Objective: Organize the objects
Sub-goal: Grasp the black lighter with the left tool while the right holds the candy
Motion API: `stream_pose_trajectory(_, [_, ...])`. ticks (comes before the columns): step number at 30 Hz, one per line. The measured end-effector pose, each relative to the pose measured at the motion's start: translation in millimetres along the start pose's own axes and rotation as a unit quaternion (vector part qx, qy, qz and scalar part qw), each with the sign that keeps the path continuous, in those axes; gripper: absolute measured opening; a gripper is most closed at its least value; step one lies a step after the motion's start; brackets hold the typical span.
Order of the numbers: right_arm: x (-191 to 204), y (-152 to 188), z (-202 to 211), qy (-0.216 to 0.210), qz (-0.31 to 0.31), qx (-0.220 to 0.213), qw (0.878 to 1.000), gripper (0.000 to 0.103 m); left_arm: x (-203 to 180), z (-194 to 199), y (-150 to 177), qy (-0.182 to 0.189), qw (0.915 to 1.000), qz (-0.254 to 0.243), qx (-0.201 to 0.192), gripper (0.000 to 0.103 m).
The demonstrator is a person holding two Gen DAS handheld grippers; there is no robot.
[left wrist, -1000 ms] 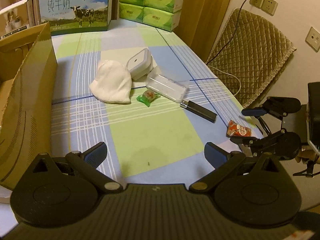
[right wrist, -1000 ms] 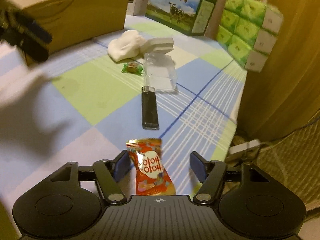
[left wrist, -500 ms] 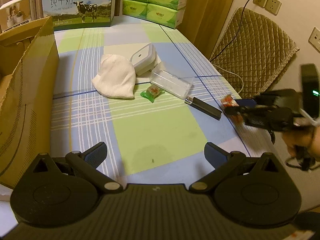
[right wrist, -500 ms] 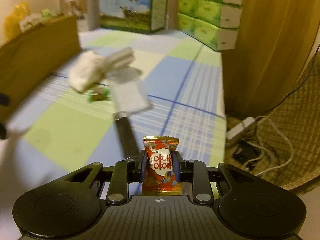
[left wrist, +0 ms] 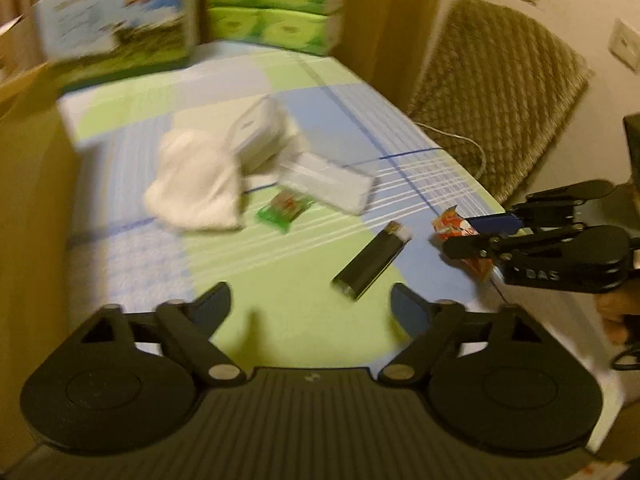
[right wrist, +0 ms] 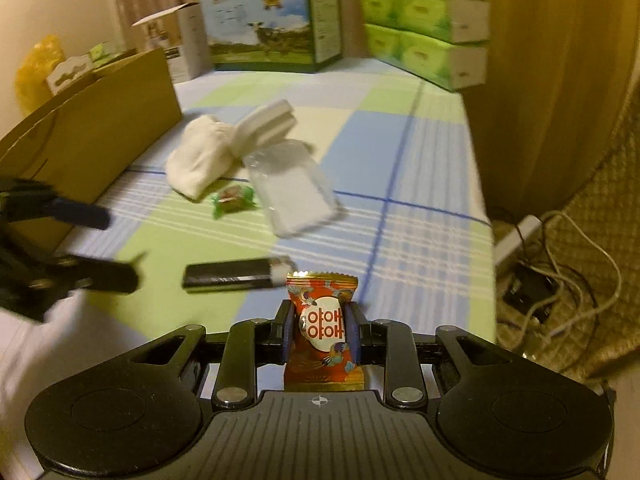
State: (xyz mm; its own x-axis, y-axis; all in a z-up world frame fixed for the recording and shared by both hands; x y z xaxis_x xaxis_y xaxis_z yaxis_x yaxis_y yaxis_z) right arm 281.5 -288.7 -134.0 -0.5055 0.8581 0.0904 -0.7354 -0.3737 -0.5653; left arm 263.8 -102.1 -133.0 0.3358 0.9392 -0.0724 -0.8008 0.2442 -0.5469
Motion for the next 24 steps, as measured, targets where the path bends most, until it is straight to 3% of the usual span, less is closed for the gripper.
stream_pose_trajectory(3, [-5.2,7.8,9.0,0.002,-0.034,-0.009,0.999,0.024,-13.6,-20.8,-9.0,0.010,0.9988,-0.048,-0.002,0.064])
stream_pose_trajectory(5, [-9.8,12.4,15.5,0.003,-0.055,-0.015,0.998,0.024,-22.4,-33.3,-13.0,0.020,0.9971,-0.074,0.002,0.049])
stream_pose_trajectory(11, [-10.6,20.1,21.8,0.003,-0.085,-0.020,0.996,0.024,-38.9,-54.2,-18.4,0.034,0.9944,-0.099,0.011,0.020])
stream_pose_trajectory(17, [2.1,22.9,22.9,-0.010,-0.084,-0.022,0.996,0.024,-24.9,-27.5,11.6,0.010,0.9976,-0.058,0.035,0.017])
stream_pose_trajectory(24, [18.2,23.5,23.2,-0.023,-0.086,-0.028,0.996,0.024,-8.0,-5.0,38.5,-0.008,0.9992,-0.025,0.029,0.018])
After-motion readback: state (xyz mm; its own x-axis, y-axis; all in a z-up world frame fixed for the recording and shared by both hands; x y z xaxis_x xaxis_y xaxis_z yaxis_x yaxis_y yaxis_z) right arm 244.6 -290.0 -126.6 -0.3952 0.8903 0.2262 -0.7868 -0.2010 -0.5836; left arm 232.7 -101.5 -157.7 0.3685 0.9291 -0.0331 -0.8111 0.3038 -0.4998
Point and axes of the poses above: each gripper's, at about its wrist camera, not at the fingertips, and z roughly against the way its jaws point, x to its left, y to its underside, the point moved 4 cm from there along -z, roughly the way its jaws point, and after that the axes turned 7 degrees about x, right-handed, at the moved point
